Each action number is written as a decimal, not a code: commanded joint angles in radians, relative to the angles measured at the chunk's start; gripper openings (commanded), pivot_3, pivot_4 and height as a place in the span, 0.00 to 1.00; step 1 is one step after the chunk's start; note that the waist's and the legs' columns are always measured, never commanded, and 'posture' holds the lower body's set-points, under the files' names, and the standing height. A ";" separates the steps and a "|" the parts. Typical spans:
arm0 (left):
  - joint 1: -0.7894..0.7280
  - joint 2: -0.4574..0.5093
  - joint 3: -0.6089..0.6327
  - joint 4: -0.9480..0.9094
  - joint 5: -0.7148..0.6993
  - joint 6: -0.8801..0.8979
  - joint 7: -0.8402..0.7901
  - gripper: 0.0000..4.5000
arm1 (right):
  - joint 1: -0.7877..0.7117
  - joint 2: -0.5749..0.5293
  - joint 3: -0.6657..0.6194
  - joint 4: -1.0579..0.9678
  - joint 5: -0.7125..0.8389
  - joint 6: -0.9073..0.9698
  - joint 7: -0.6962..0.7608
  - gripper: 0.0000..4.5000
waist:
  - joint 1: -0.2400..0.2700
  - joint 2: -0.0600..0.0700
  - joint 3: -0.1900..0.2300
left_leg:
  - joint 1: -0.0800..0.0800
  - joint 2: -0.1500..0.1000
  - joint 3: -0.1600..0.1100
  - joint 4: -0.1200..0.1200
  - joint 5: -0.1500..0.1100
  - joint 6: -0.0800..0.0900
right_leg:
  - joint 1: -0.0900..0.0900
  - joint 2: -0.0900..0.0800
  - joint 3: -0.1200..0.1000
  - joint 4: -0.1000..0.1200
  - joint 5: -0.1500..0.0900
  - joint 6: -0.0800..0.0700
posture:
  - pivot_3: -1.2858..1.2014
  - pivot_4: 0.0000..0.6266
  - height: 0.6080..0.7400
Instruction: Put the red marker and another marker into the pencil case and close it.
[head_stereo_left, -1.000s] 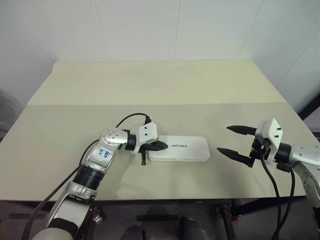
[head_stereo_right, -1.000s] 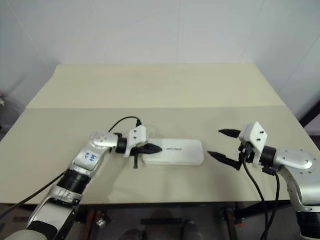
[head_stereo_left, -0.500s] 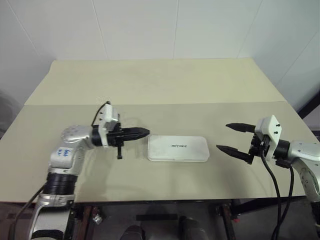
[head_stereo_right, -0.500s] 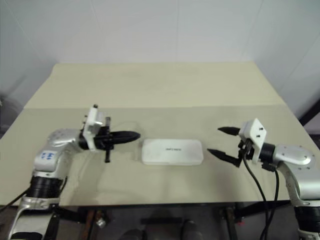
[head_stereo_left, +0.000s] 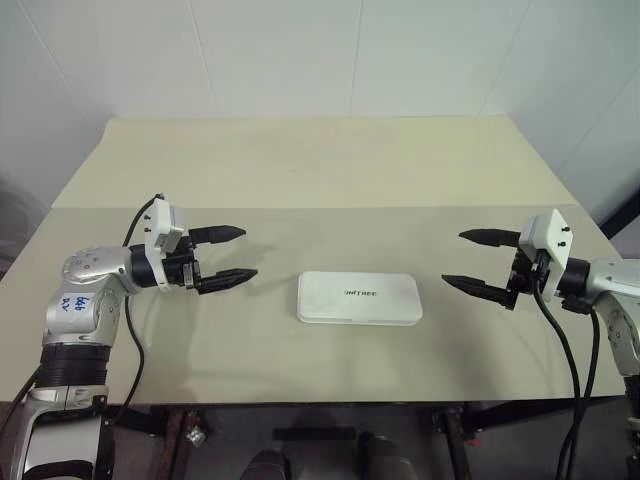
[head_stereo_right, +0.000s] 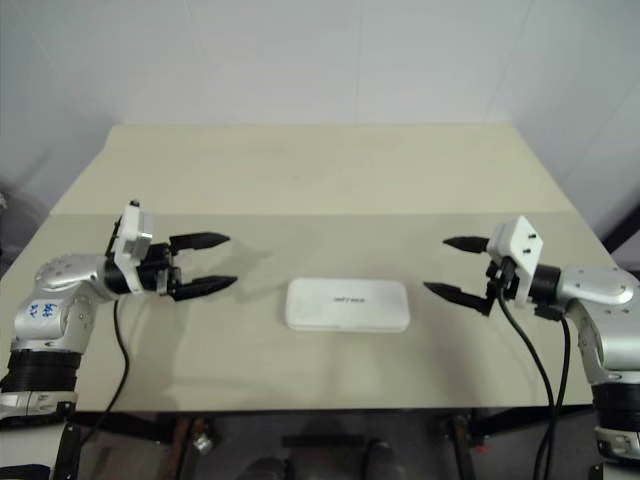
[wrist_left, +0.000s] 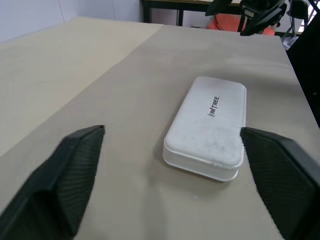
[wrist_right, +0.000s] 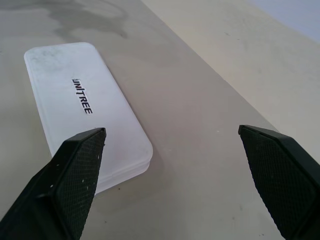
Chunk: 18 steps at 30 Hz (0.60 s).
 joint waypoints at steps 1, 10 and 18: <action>-0.002 0.000 0.015 -0.036 0.008 -0.043 0.024 0.99 | -0.021 -0.009 -0.011 0.001 0.003 -0.026 0.007 1.00 | 0.000 0.000 0.000 | 0.000 0.000 0.000 0.000 0.000 0.000 | 0.000 0.000 0.000 0.000 0.000 0.000 | 0.52 0.24 1.00; -0.019 -0.005 -0.013 -0.018 0.013 -0.062 0.011 0.99 | -0.018 -0.026 -0.026 0.014 -0.011 -0.041 0.014 1.00 | -0.001 0.000 0.000 | 0.001 0.000 0.000 0.001 0.000 0.000 | 0.000 0.000 0.000 -0.001 0.000 0.000 | 0.52 0.24 1.00; 0.001 -0.020 -0.024 -0.043 0.023 -0.081 0.026 0.99 | -0.024 -0.020 -0.013 0.030 -0.018 -0.042 0.028 1.00 | -0.002 0.000 0.000 | 0.001 0.000 0.000 0.001 0.000 0.000 | 0.000 0.000 0.000 -0.001 0.000 0.000 | 0.52 0.24 1.00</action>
